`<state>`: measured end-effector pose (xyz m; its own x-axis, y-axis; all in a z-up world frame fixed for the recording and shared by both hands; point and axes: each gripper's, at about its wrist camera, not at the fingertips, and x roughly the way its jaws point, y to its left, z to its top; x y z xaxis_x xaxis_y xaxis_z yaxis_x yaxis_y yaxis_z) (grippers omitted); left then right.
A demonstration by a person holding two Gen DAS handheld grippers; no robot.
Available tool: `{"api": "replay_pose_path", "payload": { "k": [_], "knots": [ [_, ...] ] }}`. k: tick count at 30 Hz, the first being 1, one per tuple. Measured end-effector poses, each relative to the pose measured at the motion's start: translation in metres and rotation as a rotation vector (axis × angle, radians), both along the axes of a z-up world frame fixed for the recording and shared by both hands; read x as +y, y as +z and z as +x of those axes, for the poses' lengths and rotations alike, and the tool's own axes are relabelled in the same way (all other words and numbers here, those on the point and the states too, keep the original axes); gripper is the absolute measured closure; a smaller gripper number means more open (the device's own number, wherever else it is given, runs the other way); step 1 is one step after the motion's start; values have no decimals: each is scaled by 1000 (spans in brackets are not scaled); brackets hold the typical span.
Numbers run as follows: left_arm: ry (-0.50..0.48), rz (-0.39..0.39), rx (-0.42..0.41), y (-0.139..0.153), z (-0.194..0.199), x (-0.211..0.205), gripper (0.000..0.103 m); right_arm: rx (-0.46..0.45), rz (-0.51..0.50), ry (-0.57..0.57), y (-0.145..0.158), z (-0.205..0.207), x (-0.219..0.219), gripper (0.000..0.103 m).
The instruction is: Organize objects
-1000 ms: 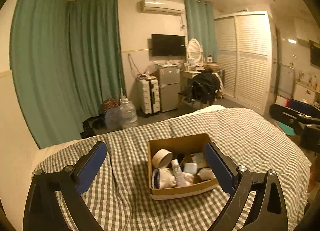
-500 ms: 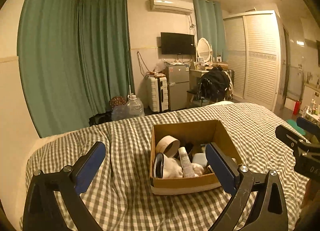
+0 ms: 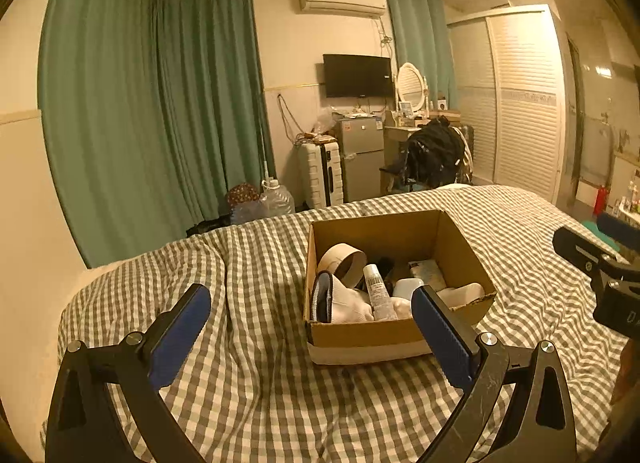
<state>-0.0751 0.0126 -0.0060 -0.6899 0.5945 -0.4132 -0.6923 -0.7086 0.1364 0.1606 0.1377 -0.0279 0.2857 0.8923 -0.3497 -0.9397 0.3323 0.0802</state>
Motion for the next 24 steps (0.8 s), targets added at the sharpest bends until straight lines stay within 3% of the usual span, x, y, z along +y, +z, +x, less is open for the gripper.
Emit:
{"api": "replay_pose_path", "payload": {
  "k": [24],
  "knots": [
    [-29, 9, -19, 1, 4, -2, 0, -1, -13, -10, 0, -2, -2, 5]
  ]
}}
